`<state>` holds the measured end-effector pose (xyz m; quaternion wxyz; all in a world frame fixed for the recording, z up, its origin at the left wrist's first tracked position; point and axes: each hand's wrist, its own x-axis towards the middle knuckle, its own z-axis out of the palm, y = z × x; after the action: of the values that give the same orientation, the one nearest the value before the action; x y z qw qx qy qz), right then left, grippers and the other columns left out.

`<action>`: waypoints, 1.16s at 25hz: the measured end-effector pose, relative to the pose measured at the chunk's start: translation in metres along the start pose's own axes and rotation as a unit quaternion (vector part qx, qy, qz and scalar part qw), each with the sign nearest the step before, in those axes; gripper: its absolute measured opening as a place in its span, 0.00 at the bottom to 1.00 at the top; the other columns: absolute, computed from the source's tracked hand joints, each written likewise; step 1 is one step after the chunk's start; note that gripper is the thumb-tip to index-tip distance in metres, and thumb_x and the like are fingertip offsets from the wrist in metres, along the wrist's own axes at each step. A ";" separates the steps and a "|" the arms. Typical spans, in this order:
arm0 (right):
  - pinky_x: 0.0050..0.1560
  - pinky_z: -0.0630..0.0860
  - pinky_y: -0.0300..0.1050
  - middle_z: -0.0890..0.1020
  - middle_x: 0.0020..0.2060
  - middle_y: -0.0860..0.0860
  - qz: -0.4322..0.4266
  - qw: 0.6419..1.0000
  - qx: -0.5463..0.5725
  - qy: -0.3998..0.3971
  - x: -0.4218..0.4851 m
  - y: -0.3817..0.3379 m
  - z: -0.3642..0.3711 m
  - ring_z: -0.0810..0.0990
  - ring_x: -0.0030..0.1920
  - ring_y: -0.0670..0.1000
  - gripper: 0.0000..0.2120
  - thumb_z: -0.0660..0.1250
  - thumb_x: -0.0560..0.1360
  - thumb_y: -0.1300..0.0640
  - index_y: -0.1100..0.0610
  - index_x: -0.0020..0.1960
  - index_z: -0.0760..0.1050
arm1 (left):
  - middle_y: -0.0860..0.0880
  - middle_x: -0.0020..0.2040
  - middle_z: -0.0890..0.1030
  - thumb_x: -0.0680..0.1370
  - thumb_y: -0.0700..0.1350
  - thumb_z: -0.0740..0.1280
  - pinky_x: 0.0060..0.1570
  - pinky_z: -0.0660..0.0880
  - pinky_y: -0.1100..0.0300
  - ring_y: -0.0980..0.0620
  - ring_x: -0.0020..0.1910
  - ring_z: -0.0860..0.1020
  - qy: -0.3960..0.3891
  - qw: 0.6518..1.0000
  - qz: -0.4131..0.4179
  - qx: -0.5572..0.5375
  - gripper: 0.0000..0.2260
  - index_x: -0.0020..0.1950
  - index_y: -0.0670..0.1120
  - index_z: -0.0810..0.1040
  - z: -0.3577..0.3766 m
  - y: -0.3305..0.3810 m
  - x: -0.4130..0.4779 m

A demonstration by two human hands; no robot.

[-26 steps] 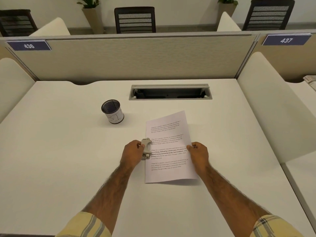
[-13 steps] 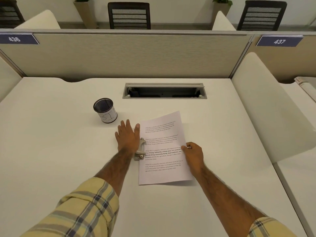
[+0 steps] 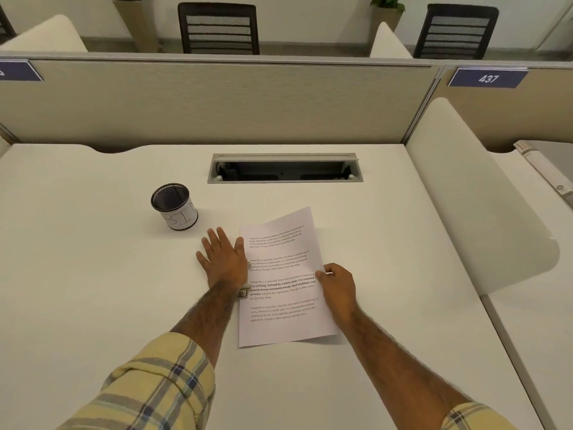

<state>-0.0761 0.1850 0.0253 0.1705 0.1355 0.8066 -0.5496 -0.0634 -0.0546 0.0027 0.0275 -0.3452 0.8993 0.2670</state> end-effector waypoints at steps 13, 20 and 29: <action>0.40 0.79 0.45 0.86 0.42 0.53 -0.001 1.000 0.000 0.003 0.003 0.001 0.000 0.85 0.42 0.55 0.06 0.66 0.78 0.60 0.58 0.45 0.80 | 0.45 0.84 0.40 0.86 0.56 0.43 0.79 0.37 0.38 0.43 0.83 0.40 0.023 0.999 0.016 0.032 0.27 0.84 0.50 0.40 0.010 -0.012 0.002; 0.41 0.80 0.45 0.87 0.42 0.52 0.000 1.000 0.001 -0.004 0.006 0.006 0.001 0.86 0.42 0.55 0.05 0.66 0.79 0.59 0.57 0.46 0.80 | 0.46 0.84 0.40 0.86 0.55 0.42 0.79 0.37 0.38 0.44 0.83 0.40 0.031 0.998 0.024 0.046 0.27 0.84 0.51 0.40 0.019 -0.022 0.006; 0.45 0.82 0.49 0.86 0.43 0.52 -0.009 1.000 -0.017 -0.010 0.011 0.006 0.001 0.86 0.44 0.56 0.06 0.65 0.80 0.58 0.58 0.47 0.80 | 0.45 0.85 0.41 0.87 0.55 0.45 0.80 0.38 0.40 0.44 0.83 0.40 0.007 0.999 0.032 0.032 0.27 0.84 0.49 0.47 0.012 -0.017 0.007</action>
<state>-0.0833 0.1865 0.0149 0.1756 0.1200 0.8151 -0.5389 -0.0593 -0.0636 -0.0175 0.0241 -0.3172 0.9181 0.2365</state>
